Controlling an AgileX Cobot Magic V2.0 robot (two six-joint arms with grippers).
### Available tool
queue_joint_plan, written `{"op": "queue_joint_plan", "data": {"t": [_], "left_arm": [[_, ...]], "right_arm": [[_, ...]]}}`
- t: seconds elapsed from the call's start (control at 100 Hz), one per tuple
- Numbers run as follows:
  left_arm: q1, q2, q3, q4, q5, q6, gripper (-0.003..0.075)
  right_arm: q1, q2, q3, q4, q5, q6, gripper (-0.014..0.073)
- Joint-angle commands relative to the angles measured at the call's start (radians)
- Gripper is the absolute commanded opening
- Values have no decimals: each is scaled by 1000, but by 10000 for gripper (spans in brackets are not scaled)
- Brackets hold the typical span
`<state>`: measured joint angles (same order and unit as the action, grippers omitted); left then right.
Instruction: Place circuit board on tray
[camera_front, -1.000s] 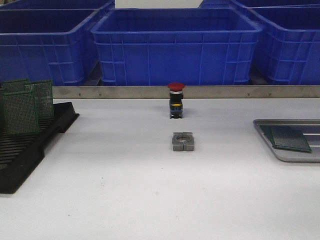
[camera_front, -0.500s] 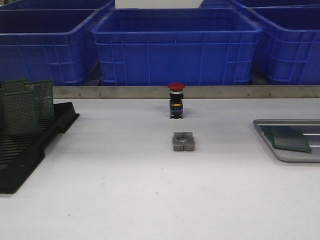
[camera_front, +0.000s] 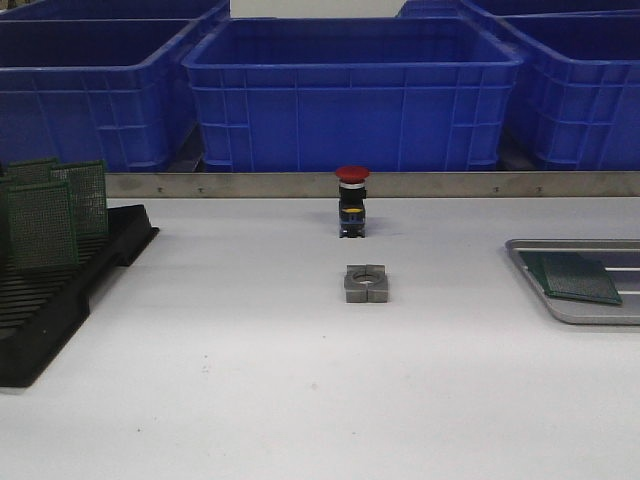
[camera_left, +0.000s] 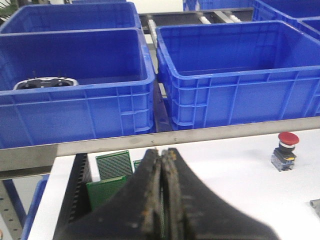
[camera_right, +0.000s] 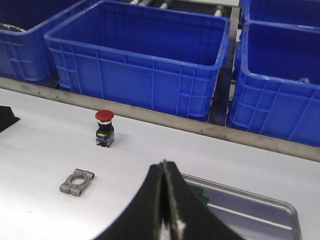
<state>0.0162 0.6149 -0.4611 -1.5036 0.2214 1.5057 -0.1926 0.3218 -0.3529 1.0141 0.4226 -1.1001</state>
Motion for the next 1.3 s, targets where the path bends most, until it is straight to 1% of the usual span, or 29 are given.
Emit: {"op": "queue_joint_plan", "data": {"t": [0.0, 0.04, 0.17, 0.39, 1.16, 1.29], "left_arm": [[2, -75, 29, -37, -23, -2, -20], [2, -114, 51, -37, -23, 4, -20], [2, -236, 128, -37, -11, 19, -20], [2, -354, 191, -37, -28, 19, -20], [-8, -363, 198, -38, -24, 19, -20], [-8, -363, 198, -54, -67, 19, -20]], "right_arm": [[1, -90, 22, 39, -44, -12, -113], [1, -140, 47, 40, -51, -12, -113], [1, -254, 68, 38, -139, -12, -113], [1, -293, 70, 39, -114, -12, -113], [1, -293, 70, 39, -114, -12, -113], [1, -293, 70, 39, -114, -12, -113]]}}
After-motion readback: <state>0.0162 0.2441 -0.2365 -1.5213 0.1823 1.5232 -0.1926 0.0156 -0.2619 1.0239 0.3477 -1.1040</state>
